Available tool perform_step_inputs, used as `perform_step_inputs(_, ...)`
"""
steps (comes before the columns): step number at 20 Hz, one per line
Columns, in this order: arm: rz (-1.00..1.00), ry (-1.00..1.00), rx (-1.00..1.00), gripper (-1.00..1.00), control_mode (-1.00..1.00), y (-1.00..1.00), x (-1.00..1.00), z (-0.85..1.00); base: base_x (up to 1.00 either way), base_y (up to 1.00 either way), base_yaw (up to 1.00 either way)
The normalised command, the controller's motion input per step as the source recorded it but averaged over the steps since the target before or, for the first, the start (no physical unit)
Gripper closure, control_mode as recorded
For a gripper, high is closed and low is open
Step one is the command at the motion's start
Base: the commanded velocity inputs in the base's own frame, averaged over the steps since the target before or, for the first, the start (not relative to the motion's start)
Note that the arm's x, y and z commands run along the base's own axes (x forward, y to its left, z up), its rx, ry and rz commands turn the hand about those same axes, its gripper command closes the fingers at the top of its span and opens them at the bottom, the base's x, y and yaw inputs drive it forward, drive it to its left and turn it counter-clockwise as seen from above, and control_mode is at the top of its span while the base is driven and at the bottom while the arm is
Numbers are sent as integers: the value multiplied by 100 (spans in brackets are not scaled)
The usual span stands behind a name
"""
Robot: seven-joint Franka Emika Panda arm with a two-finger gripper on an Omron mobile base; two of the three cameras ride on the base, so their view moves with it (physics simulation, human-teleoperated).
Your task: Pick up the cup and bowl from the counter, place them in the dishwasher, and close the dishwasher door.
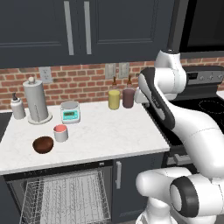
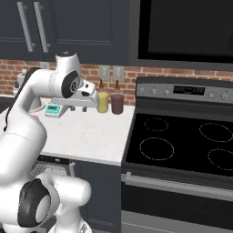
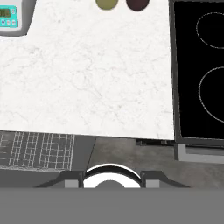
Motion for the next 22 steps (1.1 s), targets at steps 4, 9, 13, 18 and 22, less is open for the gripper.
perform_step_inputs(4,0,1,0,-100,-100,0,-1,-1,0,0,0)
perform_step_inputs(9,0,1,0,-100,-100,-3,-14,-7,0,0,0)
perform_step_inputs(13,7,-2,0,-100,-100,-13,-41,-21,0,0,0)
perform_step_inputs(18,6,-2,1,-100,100,-6,-28,-10,-1,0,1)
perform_step_inputs(22,0,0,0,-100,100,0,0,0,0,0,0)
